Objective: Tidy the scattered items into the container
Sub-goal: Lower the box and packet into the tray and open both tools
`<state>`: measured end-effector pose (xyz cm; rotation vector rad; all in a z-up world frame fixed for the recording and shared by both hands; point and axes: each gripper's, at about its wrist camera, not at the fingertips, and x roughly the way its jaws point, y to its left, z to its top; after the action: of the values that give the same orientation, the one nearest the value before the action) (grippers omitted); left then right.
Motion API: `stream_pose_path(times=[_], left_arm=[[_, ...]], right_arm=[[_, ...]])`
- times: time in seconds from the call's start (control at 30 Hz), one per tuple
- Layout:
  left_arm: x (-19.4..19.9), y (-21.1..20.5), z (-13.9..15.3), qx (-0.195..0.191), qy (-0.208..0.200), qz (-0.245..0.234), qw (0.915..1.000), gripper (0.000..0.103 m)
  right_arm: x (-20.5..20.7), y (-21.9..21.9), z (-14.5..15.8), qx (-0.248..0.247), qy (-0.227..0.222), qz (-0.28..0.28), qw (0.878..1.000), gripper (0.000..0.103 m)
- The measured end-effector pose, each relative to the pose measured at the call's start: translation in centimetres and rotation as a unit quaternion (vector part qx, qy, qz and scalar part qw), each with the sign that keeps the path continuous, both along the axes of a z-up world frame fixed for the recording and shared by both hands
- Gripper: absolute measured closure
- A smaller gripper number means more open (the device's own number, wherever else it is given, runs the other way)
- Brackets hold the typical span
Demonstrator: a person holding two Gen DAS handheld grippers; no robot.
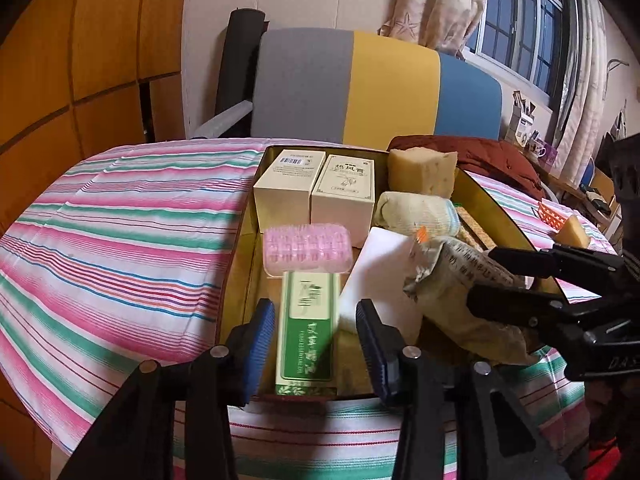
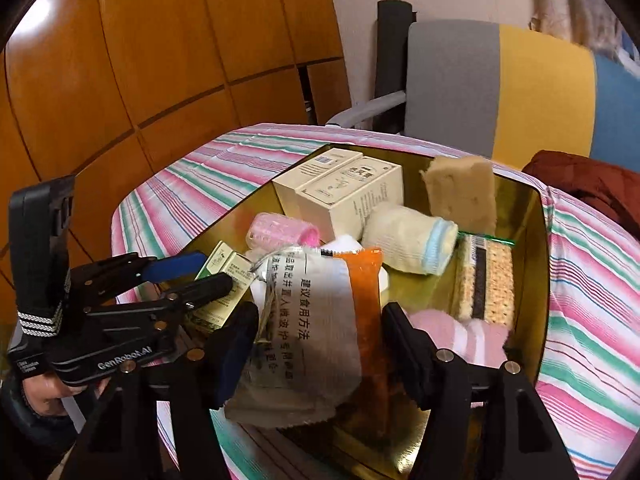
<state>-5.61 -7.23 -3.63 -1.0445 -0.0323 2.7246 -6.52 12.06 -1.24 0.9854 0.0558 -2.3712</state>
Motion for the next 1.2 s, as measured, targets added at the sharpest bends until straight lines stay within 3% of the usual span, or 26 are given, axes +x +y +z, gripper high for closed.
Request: stream_pose_path(times=[0.3,0.4,0.5,0.67,0.77,0.93,1.07,1.2], left_arm=[[0.7,0.1,0.3,0.010,0.008,0.005,0.9999,0.060],[1.1,0.1,0.5,0.016,0.010,0.006,0.9998,0.060],[1.6,0.3,0.7,0.022,0.016,0.003,0.9996,0.060],[1.8,0.8,0.5,0.017,0.012,-0.004,0.9998,0.060],[1.8,0.9,0.3,0.020,0.008,-0.004,0.9998,0.060],[2.1,0.9,0.3,0.024,0.008,-0.006,0.9997,0.060],[2.4,0.8,0.3,0.026,0.012,-0.007,0.9995,0.060],[2.5,0.7,0.4,0.030,0.013,-0.006,0.9995,0.060]], right_arm=[[1.7,1.2,0.6,-0.016,0.027,-0.006,0.999,0.039],[2.4,0.9,1.0,-0.014,0.041,0.007,0.999,0.062],[2.7,0.5,0.7,-0.008,0.043,0.019,0.999,0.068],[2.3,0.4,0.3,-0.006,0.045,0.019,0.999,0.068],[3.0,-1.0,-0.2,0.057,0.091,0.023,0.994,0.068],[2.7,-1.2,-0.6,0.082,0.111,0.012,0.990,0.067],[3.4,-1.0,-0.5,0.049,0.070,0.068,0.994,0.068],[2.3,-0.5,-1.1,0.035,0.060,0.048,0.996,0.068]])
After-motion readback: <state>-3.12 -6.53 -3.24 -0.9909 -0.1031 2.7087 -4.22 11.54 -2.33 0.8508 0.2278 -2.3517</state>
